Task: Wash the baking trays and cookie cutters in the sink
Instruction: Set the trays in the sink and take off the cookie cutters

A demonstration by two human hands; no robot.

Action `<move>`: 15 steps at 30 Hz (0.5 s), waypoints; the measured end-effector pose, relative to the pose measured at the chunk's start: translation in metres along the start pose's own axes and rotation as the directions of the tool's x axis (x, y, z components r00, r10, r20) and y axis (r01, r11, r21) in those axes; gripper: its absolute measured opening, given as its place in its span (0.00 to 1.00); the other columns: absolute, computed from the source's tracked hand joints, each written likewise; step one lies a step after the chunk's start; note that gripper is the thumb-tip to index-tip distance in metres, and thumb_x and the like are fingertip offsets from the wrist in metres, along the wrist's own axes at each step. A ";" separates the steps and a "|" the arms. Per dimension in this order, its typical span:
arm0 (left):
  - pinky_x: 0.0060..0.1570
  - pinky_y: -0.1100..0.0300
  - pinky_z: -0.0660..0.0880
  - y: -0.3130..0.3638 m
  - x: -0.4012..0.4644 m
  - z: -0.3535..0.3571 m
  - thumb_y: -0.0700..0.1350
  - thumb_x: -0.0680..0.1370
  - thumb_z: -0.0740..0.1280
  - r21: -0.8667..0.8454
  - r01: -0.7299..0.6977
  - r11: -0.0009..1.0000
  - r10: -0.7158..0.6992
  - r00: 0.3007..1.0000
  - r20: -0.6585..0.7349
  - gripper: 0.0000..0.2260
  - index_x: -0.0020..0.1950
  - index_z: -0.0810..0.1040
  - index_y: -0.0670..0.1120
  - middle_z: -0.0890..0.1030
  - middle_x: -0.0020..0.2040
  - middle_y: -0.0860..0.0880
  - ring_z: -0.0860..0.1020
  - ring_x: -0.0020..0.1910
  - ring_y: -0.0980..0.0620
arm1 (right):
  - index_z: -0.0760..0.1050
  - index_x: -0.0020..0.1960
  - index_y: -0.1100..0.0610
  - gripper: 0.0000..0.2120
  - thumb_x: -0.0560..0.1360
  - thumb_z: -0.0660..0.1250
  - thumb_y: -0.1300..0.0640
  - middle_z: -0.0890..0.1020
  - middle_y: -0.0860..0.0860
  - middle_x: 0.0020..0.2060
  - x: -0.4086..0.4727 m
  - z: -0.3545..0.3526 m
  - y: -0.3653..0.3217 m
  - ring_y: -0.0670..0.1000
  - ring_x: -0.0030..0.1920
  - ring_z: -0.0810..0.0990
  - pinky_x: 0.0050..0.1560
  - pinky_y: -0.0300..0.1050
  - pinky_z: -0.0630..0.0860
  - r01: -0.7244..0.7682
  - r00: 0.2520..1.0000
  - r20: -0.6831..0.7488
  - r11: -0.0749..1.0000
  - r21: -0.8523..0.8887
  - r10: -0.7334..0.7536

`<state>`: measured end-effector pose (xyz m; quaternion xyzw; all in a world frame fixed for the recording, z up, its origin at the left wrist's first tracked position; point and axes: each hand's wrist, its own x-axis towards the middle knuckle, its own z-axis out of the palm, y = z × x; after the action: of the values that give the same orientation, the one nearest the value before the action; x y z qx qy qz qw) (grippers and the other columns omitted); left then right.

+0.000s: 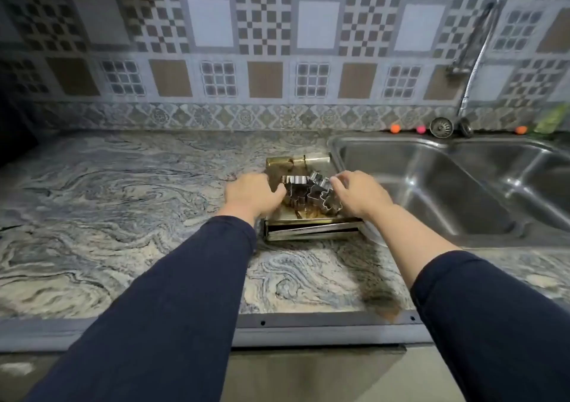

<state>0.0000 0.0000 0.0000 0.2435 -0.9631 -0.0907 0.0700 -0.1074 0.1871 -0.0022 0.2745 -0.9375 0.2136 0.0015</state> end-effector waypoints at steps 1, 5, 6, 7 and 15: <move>0.53 0.52 0.73 0.000 0.005 0.004 0.61 0.78 0.54 -0.012 0.014 1.000 -0.014 0.999 0.034 0.26 0.68 0.73 0.46 0.76 0.63 0.44 0.75 0.61 0.42 | 0.73 0.65 0.53 0.23 0.79 0.52 0.42 0.77 0.56 0.62 0.007 0.004 0.004 0.58 0.60 0.75 0.58 0.52 0.73 -0.020 1.000 0.022 0.999 0.036 0.019; 0.61 0.45 0.72 -0.007 0.027 0.032 0.64 0.77 0.54 -0.093 0.065 0.994 -0.055 0.992 0.110 0.31 0.75 0.62 0.47 0.70 0.70 0.44 0.71 0.66 0.42 | 0.65 0.72 0.53 0.23 0.80 0.54 0.44 0.69 0.57 0.70 0.030 0.023 0.018 0.57 0.69 0.68 0.68 0.50 0.64 -0.058 0.992 0.121 0.978 0.202 0.034; 0.61 0.45 0.71 -0.007 0.029 0.035 0.64 0.77 0.53 -0.102 0.075 0.992 -0.062 0.991 0.121 0.31 0.76 0.60 0.48 0.70 0.71 0.45 0.71 0.67 0.42 | 0.64 0.73 0.52 0.23 0.80 0.54 0.44 0.68 0.57 0.71 0.032 0.026 0.019 0.56 0.70 0.66 0.69 0.50 0.63 -0.069 0.990 0.135 0.963 0.261 0.034; 0.61 0.46 0.71 -0.009 0.032 0.040 0.64 0.77 0.53 -0.119 0.077 0.990 -0.063 0.991 0.121 0.31 0.76 0.59 0.49 0.70 0.71 0.44 0.71 0.66 0.42 | 0.64 0.73 0.50 0.23 0.80 0.54 0.44 0.68 0.56 0.71 0.033 0.030 0.021 0.55 0.71 0.65 0.69 0.49 0.62 -0.076 0.990 0.140 0.944 0.320 0.032; 0.60 0.50 0.73 -0.013 0.037 0.055 0.63 0.78 0.55 -0.323 0.160 0.933 -0.105 0.978 0.183 0.32 0.79 0.51 0.53 0.76 0.65 0.41 0.75 0.61 0.40 | 0.66 0.71 0.45 0.22 0.80 0.52 0.41 0.71 0.46 0.69 0.028 0.036 0.021 0.48 0.65 0.69 0.60 0.42 0.61 -0.199 0.968 0.234 0.845 0.496 0.091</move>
<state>-0.0360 -0.0207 -0.0532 0.2843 -0.9174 -0.2775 0.0255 -0.1379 0.1747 -0.0397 0.2131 -0.8594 0.4272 -0.1832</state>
